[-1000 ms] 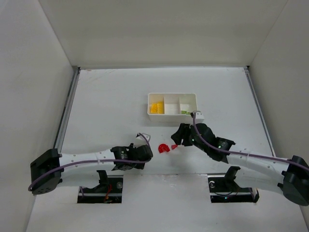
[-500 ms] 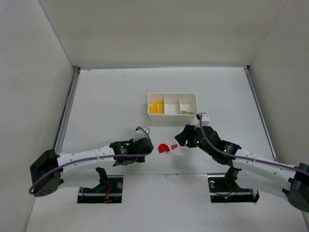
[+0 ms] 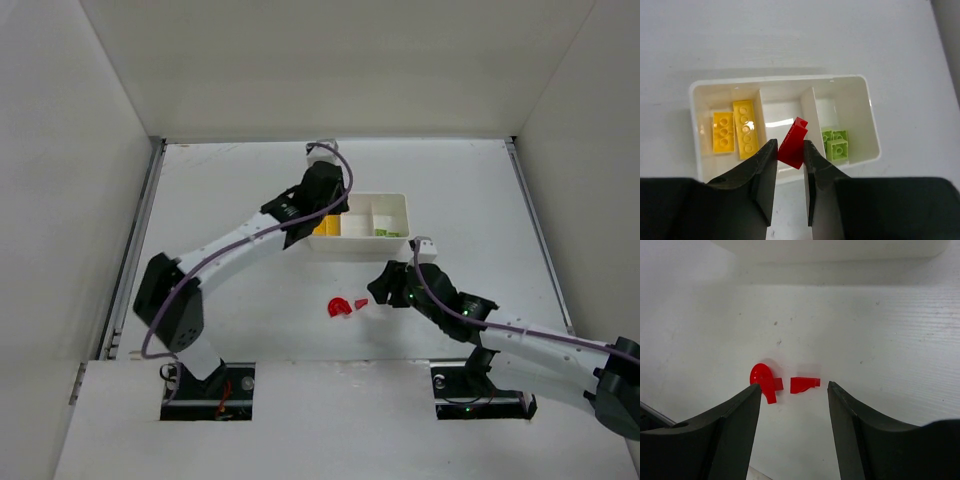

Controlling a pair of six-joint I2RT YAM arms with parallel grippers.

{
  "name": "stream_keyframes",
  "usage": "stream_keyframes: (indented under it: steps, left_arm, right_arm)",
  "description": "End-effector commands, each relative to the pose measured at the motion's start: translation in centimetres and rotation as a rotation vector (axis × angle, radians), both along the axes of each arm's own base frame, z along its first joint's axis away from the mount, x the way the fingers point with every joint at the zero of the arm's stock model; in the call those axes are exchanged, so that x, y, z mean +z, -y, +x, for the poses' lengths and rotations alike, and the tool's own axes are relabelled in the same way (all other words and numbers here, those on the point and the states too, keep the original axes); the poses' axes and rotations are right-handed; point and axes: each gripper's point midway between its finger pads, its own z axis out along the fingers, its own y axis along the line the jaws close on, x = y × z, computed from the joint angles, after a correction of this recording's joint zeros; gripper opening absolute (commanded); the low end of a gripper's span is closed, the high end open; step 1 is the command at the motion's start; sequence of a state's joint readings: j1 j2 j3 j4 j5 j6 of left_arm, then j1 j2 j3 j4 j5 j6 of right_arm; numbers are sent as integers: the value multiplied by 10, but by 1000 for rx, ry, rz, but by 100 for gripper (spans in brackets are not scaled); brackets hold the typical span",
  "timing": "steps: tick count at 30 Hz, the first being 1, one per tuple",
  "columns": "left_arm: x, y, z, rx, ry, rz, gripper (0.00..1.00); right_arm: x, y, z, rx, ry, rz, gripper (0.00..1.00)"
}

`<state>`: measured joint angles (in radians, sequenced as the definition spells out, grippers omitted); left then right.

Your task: Sort the legos into containers by color

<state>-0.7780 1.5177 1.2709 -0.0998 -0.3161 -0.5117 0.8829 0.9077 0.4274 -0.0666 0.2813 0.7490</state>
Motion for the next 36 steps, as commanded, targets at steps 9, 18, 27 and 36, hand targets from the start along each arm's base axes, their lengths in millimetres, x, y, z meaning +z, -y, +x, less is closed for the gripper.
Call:
stream_keyframes:
  steps: [9,18,27,36]
  left_arm:
    - [-54,62,58,-98,-79,63,17]
    - [-65,68,59,-106,-88,70,35]
    - [15,52,32,-130,46,-76,45]
    - [11,-34,-31,-26,67,-190,46]
  right_arm:
    - [5,16,12,-92,16,-1,61]
    - [-8,3,15,-76,-16,-55,63]
    - [6,-52,-7,88,21,-58,64]
    - [-22,-74,-13,139,-30,-151,60]
